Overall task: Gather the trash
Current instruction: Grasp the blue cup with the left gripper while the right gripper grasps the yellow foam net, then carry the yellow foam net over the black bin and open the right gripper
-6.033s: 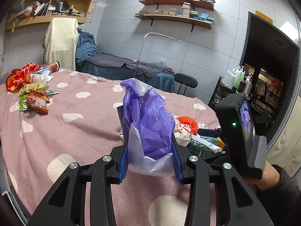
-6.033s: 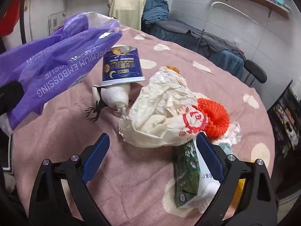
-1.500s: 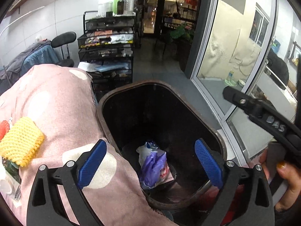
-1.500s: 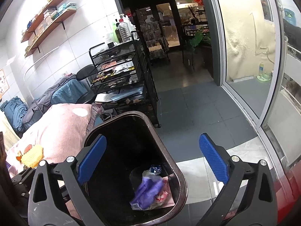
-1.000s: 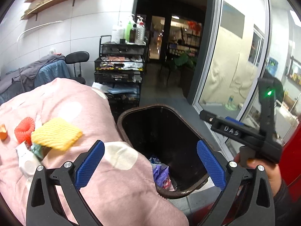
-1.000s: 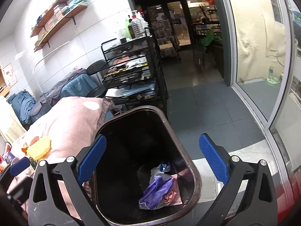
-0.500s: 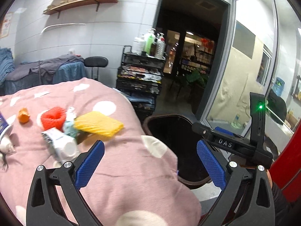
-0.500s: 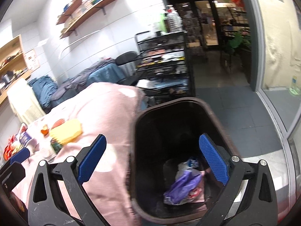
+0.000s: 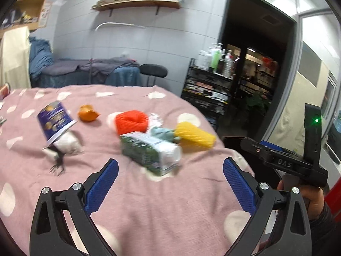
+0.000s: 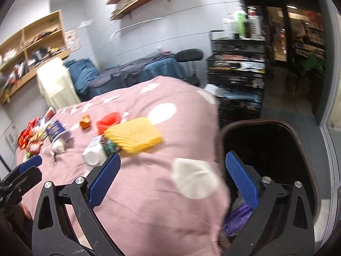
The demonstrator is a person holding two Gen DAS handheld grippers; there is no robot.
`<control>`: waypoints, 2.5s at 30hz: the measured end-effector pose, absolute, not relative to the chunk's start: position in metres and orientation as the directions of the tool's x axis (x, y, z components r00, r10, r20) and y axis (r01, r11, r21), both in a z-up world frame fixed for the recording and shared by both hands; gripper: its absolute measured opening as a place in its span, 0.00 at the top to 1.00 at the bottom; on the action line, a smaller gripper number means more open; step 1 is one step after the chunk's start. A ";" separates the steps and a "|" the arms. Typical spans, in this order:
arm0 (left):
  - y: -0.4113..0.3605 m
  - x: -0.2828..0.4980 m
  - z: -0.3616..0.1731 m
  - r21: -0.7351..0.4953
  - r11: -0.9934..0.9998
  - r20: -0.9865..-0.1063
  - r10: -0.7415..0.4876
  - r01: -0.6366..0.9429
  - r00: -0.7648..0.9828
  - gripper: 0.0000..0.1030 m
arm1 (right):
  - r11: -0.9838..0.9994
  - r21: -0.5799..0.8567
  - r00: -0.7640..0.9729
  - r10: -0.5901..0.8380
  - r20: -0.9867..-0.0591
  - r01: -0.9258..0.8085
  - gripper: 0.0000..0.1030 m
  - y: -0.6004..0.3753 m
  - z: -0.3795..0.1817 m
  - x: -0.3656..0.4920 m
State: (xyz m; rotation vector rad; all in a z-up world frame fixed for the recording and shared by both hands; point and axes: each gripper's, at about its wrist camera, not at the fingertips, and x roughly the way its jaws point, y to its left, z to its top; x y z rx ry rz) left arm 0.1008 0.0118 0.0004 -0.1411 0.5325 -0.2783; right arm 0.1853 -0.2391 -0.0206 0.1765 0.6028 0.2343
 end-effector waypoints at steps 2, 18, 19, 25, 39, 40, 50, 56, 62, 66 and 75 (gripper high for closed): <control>0.030 0.102 -0.002 -0.204 0.963 -0.503 -0.257 0.176 0.825 0.05 | 0.955 0.211 0.780 0.294 -0.553 -0.211 0.05 -0.222 -0.020 0.191; 0.139 0.144 -0.021 -0.281 0.958 -0.599 -0.129 -0.057 0.790 0.05 | 0.940 -0.081 0.702 0.187 -0.687 -0.330 0.13 -0.146 -0.032 0.250; 0.142 0.148 -0.022 -0.289 0.955 -0.601 -0.131 -0.062 0.789 0.05 | 0.936 -0.108 0.702 0.171 -0.692 -0.335 0.15 -0.143 -0.033 0.254; 0.164 0.182 -0.017 -0.319 0.943 -0.607 -0.128 -0.093 0.785 0.05 | 0.929 -0.136 0.699 0.157 -0.698 -0.344 0.62 -0.139 -0.036 0.268; 0.191 0.241 -0.028 -0.404 0.898 -0.642 -0.141 -0.176 0.754 0.31 | 0.948 -0.023 0.727 0.226 -0.649 -0.316 0.89 -0.160 -0.025 0.255; 0.191 0.240 -0.028 -0.403 0.898 -0.639 -0.137 -0.178 0.757 0.31 | 0.949 -0.014 0.729 0.232 -0.644 -0.314 0.90 -0.162 -0.024 0.253; 0.181 0.205 -0.005 -0.363 0.917 -0.548 -0.068 -0.164 0.834 0.31 | 0.952 0.085 0.737 0.282 -0.614 -0.294 0.89 -0.182 -0.019 0.241; 0.160 0.172 0.021 -0.321 0.940 -0.464 -0.049 -0.116 0.884 0.31 | 0.949 0.125 0.757 0.307 -0.577 -0.290 0.89 -0.192 -0.011 0.225; 0.131 0.147 0.037 -0.327 0.944 -0.398 -0.099 -0.040 0.912 0.31 | 0.948 0.157 0.777 0.318 -0.543 -0.278 0.90 -0.205 -0.004 0.210; 0.106 0.138 0.043 -0.309 0.951 -0.375 -0.138 0.017 0.917 0.31 | 0.949 0.177 0.792 0.314 -0.524 -0.259 0.89 -0.216 -0.001 0.199; 0.045 0.134 0.046 -0.312 0.933 -0.352 -0.287 0.178 0.891 0.31 | 0.962 0.210 0.825 0.261 -0.501 -0.177 0.89 -0.255 0.003 0.181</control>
